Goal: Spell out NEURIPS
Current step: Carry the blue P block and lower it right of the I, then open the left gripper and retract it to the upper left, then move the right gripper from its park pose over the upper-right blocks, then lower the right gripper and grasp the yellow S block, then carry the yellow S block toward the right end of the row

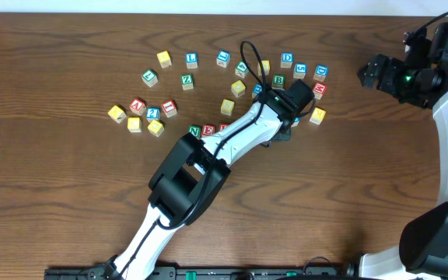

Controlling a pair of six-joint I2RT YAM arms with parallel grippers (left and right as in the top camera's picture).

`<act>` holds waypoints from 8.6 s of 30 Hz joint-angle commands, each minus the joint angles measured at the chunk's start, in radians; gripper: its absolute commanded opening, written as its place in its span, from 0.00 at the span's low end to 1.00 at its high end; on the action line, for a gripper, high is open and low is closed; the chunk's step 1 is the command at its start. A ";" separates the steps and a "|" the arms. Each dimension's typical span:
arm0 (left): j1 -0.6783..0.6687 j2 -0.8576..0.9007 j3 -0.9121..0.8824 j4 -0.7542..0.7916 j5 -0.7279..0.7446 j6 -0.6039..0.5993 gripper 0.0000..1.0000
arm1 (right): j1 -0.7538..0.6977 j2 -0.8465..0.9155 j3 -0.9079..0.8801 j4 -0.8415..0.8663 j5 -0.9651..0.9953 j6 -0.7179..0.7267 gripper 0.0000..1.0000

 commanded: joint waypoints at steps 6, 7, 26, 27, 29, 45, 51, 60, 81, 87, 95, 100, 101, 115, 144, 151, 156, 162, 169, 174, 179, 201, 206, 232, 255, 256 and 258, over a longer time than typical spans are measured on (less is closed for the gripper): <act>0.005 0.015 -0.006 -0.016 -0.019 -0.012 0.36 | 0.002 0.007 -0.007 0.000 -0.006 0.012 0.99; 0.005 0.015 -0.006 -0.016 -0.019 -0.012 0.36 | 0.002 0.007 -0.007 0.000 -0.006 0.012 0.99; 0.026 -0.116 0.008 -0.016 -0.012 0.045 0.36 | 0.002 0.007 -0.007 0.004 -0.006 0.011 0.99; 0.032 -0.134 0.008 -0.018 -0.012 0.045 0.36 | 0.002 0.007 -0.007 0.005 -0.006 0.012 0.99; 0.044 -0.168 0.008 -0.024 -0.012 0.045 0.36 | 0.002 0.007 -0.007 0.007 -0.006 0.012 0.99; 0.267 -0.522 0.008 -0.213 -0.012 0.224 0.36 | 0.003 0.007 -0.007 0.022 -0.112 0.011 0.99; 0.395 -0.551 0.008 -0.290 -0.007 0.272 0.36 | 0.024 0.007 -0.007 0.022 -0.112 0.011 0.98; 0.523 -0.550 0.008 -0.316 0.071 0.327 0.35 | 0.117 0.007 -0.007 0.026 -0.111 0.011 0.97; 0.624 -0.540 0.008 -0.329 0.071 0.353 0.35 | 0.446 0.007 -0.007 0.089 -0.001 0.120 0.92; 0.624 -0.523 0.005 -0.326 0.071 0.360 0.35 | 0.468 0.007 -0.007 0.089 0.002 0.124 0.92; 0.624 -0.522 -0.002 -0.303 0.071 0.360 0.35 | 0.468 0.007 -0.007 0.087 0.002 0.125 0.92; 0.624 -0.520 -0.006 -0.284 0.071 0.360 0.35 | 0.468 0.007 -0.007 0.085 0.003 0.130 0.92; 0.624 -0.520 -0.006 -0.282 0.071 0.360 0.35 | 0.468 0.007 -0.007 0.085 0.002 0.132 0.92; 0.624 -0.519 -0.006 -0.268 0.071 0.360 0.35 | 0.469 0.007 0.012 0.063 0.040 0.192 0.80; 0.624 -0.518 -0.006 -0.268 0.071 0.360 0.35 | 0.487 0.368 0.509 -0.271 0.127 0.150 0.80; 0.624 -0.518 -0.006 -0.268 0.071 0.360 0.36 | 0.487 0.368 0.509 -0.270 0.128 0.151 0.80; 0.624 -0.518 -0.006 -0.268 0.071 0.360 0.36 | 0.487 0.368 0.509 -0.270 0.129 0.158 0.82; 0.624 -0.518 -0.010 -0.268 0.071 0.360 0.36 | 0.487 0.368 0.509 -0.270 0.128 0.168 0.82; 0.673 -0.518 -0.015 -0.267 0.025 0.360 0.36 | 0.560 0.398 0.507 -0.195 0.129 0.263 0.73; 0.742 -0.518 -0.015 -0.272 0.026 0.360 0.36 | 0.651 0.476 0.507 -0.132 0.129 0.333 0.72; 0.777 -0.518 -0.015 -0.277 0.026 0.360 0.36 | 0.727 0.556 0.507 -0.079 0.198 0.433 0.68; 0.780 -0.518 -0.017 -0.284 0.026 0.360 0.36 | 0.795 0.714 0.507 -0.029 0.302 0.479 0.55; 0.780 -0.518 -0.017 -0.284 0.026 0.360 0.35 | 0.797 0.742 0.507 -0.030 0.306 0.478 0.53; 0.780 -0.518 -0.017 -0.283 0.026 0.360 0.36 | 0.798 0.758 0.514 -0.003 0.345 0.276 0.25; 0.780 -0.518 -0.017 -0.283 0.026 0.360 0.36 | 0.703 0.242 0.567 -0.436 0.406 0.209 0.12; 0.780 -0.518 -0.017 -0.283 0.026 0.360 0.36 | 0.698 0.242 0.567 -0.466 0.420 0.209 0.12; 0.780 -0.518 -0.017 -0.283 0.026 0.359 0.36 | 0.686 0.246 0.555 -0.522 0.433 0.209 0.13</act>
